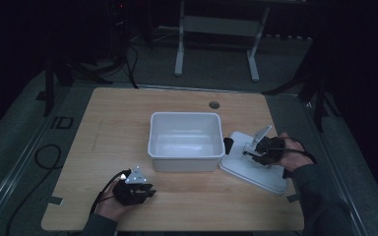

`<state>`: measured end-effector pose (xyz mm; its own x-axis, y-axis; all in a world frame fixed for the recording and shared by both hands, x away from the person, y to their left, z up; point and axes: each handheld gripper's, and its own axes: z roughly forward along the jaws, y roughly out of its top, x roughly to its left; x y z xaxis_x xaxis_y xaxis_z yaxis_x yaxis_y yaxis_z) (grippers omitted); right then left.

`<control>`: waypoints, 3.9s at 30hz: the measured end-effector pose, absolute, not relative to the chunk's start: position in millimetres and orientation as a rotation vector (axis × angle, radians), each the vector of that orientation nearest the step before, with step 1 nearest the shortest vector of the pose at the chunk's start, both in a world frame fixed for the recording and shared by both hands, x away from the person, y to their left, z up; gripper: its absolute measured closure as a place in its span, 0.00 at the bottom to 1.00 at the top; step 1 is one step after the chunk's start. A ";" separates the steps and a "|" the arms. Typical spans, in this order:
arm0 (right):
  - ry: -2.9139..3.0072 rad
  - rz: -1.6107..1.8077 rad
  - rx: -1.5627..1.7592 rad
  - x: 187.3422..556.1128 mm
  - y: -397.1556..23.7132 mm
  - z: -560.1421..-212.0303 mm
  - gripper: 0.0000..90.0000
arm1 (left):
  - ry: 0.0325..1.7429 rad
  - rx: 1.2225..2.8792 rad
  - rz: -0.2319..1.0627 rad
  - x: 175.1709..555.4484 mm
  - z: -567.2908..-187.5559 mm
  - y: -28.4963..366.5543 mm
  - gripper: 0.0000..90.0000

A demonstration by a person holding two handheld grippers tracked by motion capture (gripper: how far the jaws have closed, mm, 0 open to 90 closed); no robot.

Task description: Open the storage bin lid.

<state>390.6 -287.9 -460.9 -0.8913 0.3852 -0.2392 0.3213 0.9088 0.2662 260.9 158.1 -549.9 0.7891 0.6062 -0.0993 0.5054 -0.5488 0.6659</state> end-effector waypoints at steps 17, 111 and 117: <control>2.764 0.403 0.458 374.2 -271.1 -448.4 0.66 | 0.819 2.266 0.182 260.9 -550.0 158.1 0.79; 2.587 1.122 0.740 296.7 -201.9 -559.6 0.32 | 0.815 2.206 0.283 261.8 -514.5 173.8 0.52; 2.587 1.122 0.740 296.7 -201.9 -559.6 0.32 | 0.838 2.218 0.333 264.7 -506.2 183.6 0.47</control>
